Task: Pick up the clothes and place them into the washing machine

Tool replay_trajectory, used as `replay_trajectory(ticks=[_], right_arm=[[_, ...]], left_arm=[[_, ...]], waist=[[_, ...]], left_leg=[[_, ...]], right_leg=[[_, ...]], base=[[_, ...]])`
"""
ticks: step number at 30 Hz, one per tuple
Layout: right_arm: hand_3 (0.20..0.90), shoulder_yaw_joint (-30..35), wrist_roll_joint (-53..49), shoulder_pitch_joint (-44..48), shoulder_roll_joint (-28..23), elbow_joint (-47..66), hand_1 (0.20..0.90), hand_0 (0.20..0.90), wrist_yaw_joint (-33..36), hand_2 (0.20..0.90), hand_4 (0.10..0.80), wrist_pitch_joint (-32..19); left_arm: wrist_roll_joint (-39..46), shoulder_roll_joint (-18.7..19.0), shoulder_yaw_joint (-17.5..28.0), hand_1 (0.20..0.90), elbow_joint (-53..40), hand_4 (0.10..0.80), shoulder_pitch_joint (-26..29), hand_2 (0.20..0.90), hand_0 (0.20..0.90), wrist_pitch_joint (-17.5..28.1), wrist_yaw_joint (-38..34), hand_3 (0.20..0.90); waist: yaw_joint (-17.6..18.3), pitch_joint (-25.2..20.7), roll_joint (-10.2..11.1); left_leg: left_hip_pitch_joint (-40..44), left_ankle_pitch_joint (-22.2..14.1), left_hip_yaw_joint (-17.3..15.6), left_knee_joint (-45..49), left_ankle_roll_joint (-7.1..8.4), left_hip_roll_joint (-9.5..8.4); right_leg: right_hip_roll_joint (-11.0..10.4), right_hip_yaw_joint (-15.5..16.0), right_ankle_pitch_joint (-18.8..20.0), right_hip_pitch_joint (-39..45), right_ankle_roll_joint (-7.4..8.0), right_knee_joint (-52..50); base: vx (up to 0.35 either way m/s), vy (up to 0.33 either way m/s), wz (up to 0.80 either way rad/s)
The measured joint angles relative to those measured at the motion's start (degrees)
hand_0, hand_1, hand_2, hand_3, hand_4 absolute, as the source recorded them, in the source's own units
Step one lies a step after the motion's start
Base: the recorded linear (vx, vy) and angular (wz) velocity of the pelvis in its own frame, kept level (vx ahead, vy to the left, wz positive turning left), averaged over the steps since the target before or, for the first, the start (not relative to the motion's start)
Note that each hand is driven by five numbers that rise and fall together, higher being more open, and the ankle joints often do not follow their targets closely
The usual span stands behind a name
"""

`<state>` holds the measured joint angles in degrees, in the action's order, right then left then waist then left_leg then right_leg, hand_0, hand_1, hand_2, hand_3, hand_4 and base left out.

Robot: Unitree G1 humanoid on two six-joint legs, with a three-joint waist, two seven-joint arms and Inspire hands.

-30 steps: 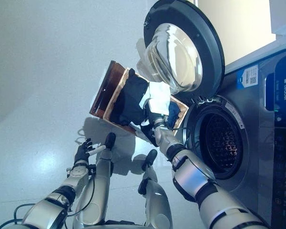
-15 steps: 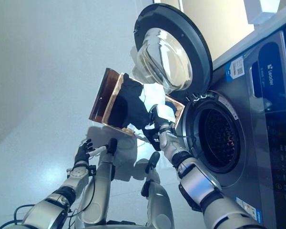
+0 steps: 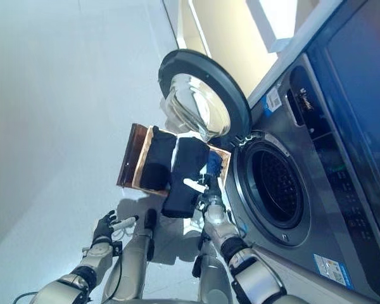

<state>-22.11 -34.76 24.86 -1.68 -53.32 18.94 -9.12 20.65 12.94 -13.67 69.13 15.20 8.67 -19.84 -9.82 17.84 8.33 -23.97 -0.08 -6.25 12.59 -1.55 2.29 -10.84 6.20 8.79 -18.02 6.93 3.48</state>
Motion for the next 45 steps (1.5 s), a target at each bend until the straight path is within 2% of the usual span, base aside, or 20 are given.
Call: replay_trajectory(ticks=[7, 9, 11, 12, 16, 19, 20, 21, 22, 23, 24, 25, 26, 29, 36, 41, 45], right_arm=[[0.200, 3.32, -14.32, -1.33, 2.17, 0.81, 0.200, 0.200, -2.45, 0.200, 0.300, -5.15], [0.200, 3.93, -17.70, -1.54, 2.76, 0.69, 0.200, 0.200, -2.75, 0.200, 0.300, -5.87], [0.200, 4.37, -20.78, -1.36, 3.41, 0.68, 0.200, 0.200, -2.83, 0.200, 0.300, -6.10], [0.200, 4.99, -23.32, -1.17, 3.70, 0.67, 0.200, 0.200, -3.01, 0.200, 0.300, -6.58], [0.200, 8.01, -31.21, -0.74, 4.84, -0.05, 0.200, 0.200, -4.00, 0.200, 0.300, -8.94], [0.200, 11.77, -35.46, 0.21, 5.67, -2.34, 0.200, 0.200, -3.95, 0.200, 0.300, -11.40], [0.200, 12.04, -36.23, 0.28, 5.63, -2.61, 0.200, 0.200, -3.87, 0.200, 0.300, -11.77], [0.200, 12.85, -37.60, 0.34, 5.77, -2.82, 0.200, 0.200, -3.89, 0.200, 0.300, -12.43], [0.200, 13.93, -39.07, 1.01, 5.75, -3.58, 0.200, 0.200, -3.91, 0.200, 0.300, -12.77], [0.200, 14.29, -39.70, 1.42, 5.69, -4.05, 0.200, 0.200, -3.87, 0.200, 0.300, -13.17], [0.200, 15.28, -40.70, 2.05, 5.64, -4.31, 0.200, 0.200, -3.80, 0.200, 0.300, -13.84], [0.200, 15.81, -41.40, 2.52, 5.94, -5.34, 0.200, 0.200, -3.75, 0.200, 0.300, -14.35], [0.200, 16.22, -41.76, 3.21, 6.11, -6.52, 0.200, 0.200, -3.73, 0.200, 0.300, -14.67], [0.200, 16.37, -42.34, 4.62, 6.26, -8.57, 0.200, 0.200, -3.28, 0.200, 0.300, -14.66], [0.200, 17.23, -42.41, 3.61, 5.76, -12.35, 0.200, 0.200, -2.39, 0.200, 0.300, -14.75], [0.200, 20.99, -44.41, 4.33, 5.30, -13.37, 0.200, 0.200, -2.34, 0.200, 0.300, -14.88], [0.200, 26.33, -47.42, 8.82, 4.29, -13.77, 0.200, 0.200, -1.24, 0.200, 0.300, -16.66]], left_arm=[[0.09, -1.10, -1.10, 0.900, -0.02, 0.800, 0.07, 0.900, 0.900, 0.09, 0.69, 0.900], [0.27, -1.36, -1.15, 0.900, 0.01, 0.800, 0.35, 0.900, 0.900, 0.08, 0.97, 0.900], [0.43, -1.70, -1.40, 0.900, 0.00, 0.800, 0.99, 0.900, 0.900, 0.18, 1.06, 0.900], [0.88, -1.84, -2.59, 0.900, 0.03, 0.800, 1.25, 0.900, 0.900, 0.20, 1.02, 0.900], [2.44, -3.73, -3.35, 0.900, 0.22, 0.800, 2.31, 0.900, 0.900, 0.36, 1.13, 0.900], [2.69, -4.20, -3.44, 0.900, 0.42, 0.800, 2.99, 0.900, 0.900, 0.48, 1.18, 0.900], [2.71, -4.14, -3.43, 0.900, 0.44, 0.800, 2.99, 0.900, 0.900, 0.49, 1.18, 0.900], [2.93, -4.05, -3.44, 0.900, 0.65, 0.800, 3.00, 0.900, 0.900, 0.49, 1.16, 0.900], [3.58, -4.29, -3.44, 0.900, 0.65, 0.800, 2.49, 0.900, 0.900, 0.47, 1.20, 0.900], [3.85, -4.50, -3.41, 0.900, 0.67, 0.800, 2.25, 0.900, 0.900, 0.49, 1.20, 0.900], [4.20, -5.16, -3.44, 0.900, 0.65, 0.800, 2.17, 0.900, 0.900, 0.48, 1.17, 0.900], [4.75, -4.86, -3.56, 0.900, 0.66, 0.800, 2.04, 0.900, 0.900, 0.48, 1.15, 0.900], [4.93, -4.62, -3.62, 0.900, 0.74, 0.800, 2.03, 0.900, 0.900, 0.44, 1.14, 0.900], [5.13, -5.57, -4.38, 0.900, 1.34, 0.800, 1.46, 0.900, 0.900, 0.42, 1.07, 0.900], [5.19, -7.72, -5.60, 0.900, 1.44, 0.800, 4.10, 0.900, 0.900, 0.61, 1.13, 0.900], [6.61, -7.35, -5.58, 0.900, 1.55, 0.800, 4.77, 0.900, 0.900, 0.74, 1.04, 0.900], [7.36, -7.26, -5.69, 0.900, 1.42, 0.800, 3.79, 0.900, 0.900, 1.37, 1.09, 0.900]], waist=[[1.22, -1.02, -1.15], [1.41, -1.06, -1.22], [1.27, -1.05, -1.24], [1.37, -1.08, -1.43], [2.19, -1.09, -2.65], [2.84, -1.01, -2.87], [2.80, -1.01, -2.87], [2.80, -0.97, -2.99], [2.80, -1.17, -4.13], [2.58, -1.28, -4.99], [2.66, -1.17, -6.79], [2.64, -1.27, -6.93], [2.55, -1.26, -6.82], [2.82, -0.95, -8.43], [3.42, -0.77, -8.16], [4.17, -0.55, -7.77], [4.09, -0.45, -7.82]], left_leg=[[0.56, -0.36, -1.72, -0.81, -0.94, -1.19], [0.60, -0.36, -2.01, -0.72, -1.30, -1.36], [0.54, -0.61, -1.98, -0.73, -1.15, -1.66], [0.54, -0.71, -2.10, -0.75, -1.04, -1.70], [0.45, -1.03, -2.60, -0.53, -1.29, -1.46], [0.40, -1.43, -3.19, -0.14, -1.30, -1.48], [0.29, -1.49, -3.41, 0.07, -1.35, -1.50], [0.14, -1.54, -3.76, 0.33, -1.41, -1.60], [-0.14, -1.38, -4.15, -0.04, -1.56, -1.01], [-0.34, -1.11, -4.68, -0.65, -1.97, -0.22], [-0.52, -0.01, -4.62, -2.18, -2.06, 0.72], [-0.48, 1.10, -4.57, -3.27, -1.41, 0.13], [-0.53, 1.59, -4.52, -3.70, -0.96, -0.28], [-0.34, 3.34, -4.50, -5.84, -0.81, -0.12], [2.39, 4.16, -4.96, -8.37, -0.38, -0.28], [2.59, 4.63, -4.94, -9.17, -0.35, -0.33], [2.24, 5.17, -5.07, -10.32, -0.47, -0.54]], right_leg=[[-1.37, -0.18, -0.49, -0.47, 0.65, -0.08], [-1.39, -0.56, 1.03, -0.55, -0.47, -0.29], [-1.55, -0.69, 2.97, -0.73, 0.40, -0.30], [-1.44, -0.75, 3.80, -0.93, 1.39, -0.26], [-1.24, -1.04, 5.09, -1.52, -0.11, -0.31], [-1.63, -1.57, 5.40, -1.63, -0.33, -0.30], [-1.72, -1.70, 5.04, -1.68, -0.79, -0.24], [-2.05, -1.72, 2.52, -1.79, -0.88, -0.03], [-2.04, -1.56, -0.90, -1.99, 1.89, 0.44], [-1.55, -1.56, -1.16, -2.60, 1.34, -0.43], [-0.63, -1.45, -1.29, -2.89, 0.34, -2.55], [-0.76, -1.15, -1.23, -2.14, 0.14, -3.97], [-0.93, -0.77, -0.83, -2.03, 2.05, -3.20], [-0.16, -0.99, 0.68, -2.39, 1.73, -1.70], [-0.17, -0.93, 0.55, -0.79, 0.71, -1.25], [-0.35, -0.95, 0.42, -0.85, 0.56, -0.96], [-0.35, -1.17, 0.84, -1.45, 0.98, -0.14]], base=[[0.000, 0.014, -0.04], [0.000, 0.020, 0.00], [-0.006, 0.027, 0.00], [-0.011, 0.025, -0.12], [-0.002, 0.031, -0.15], [0.003, 0.020, -0.05], [-0.004, 0.014, -0.10], [-0.004, 0.004, -0.17], [-0.004, 0.006, -0.24], [0.000, 0.013, -0.21], [0.000, 0.000, 0.00], [-0.002, 0.012, 0.05], [-0.002, 0.001, -0.05], [0.001, 0.000, -0.08], [0.002, 0.001, -0.02], [0.000, 0.000, 0.00], [0.000, 0.000, 0.00]])
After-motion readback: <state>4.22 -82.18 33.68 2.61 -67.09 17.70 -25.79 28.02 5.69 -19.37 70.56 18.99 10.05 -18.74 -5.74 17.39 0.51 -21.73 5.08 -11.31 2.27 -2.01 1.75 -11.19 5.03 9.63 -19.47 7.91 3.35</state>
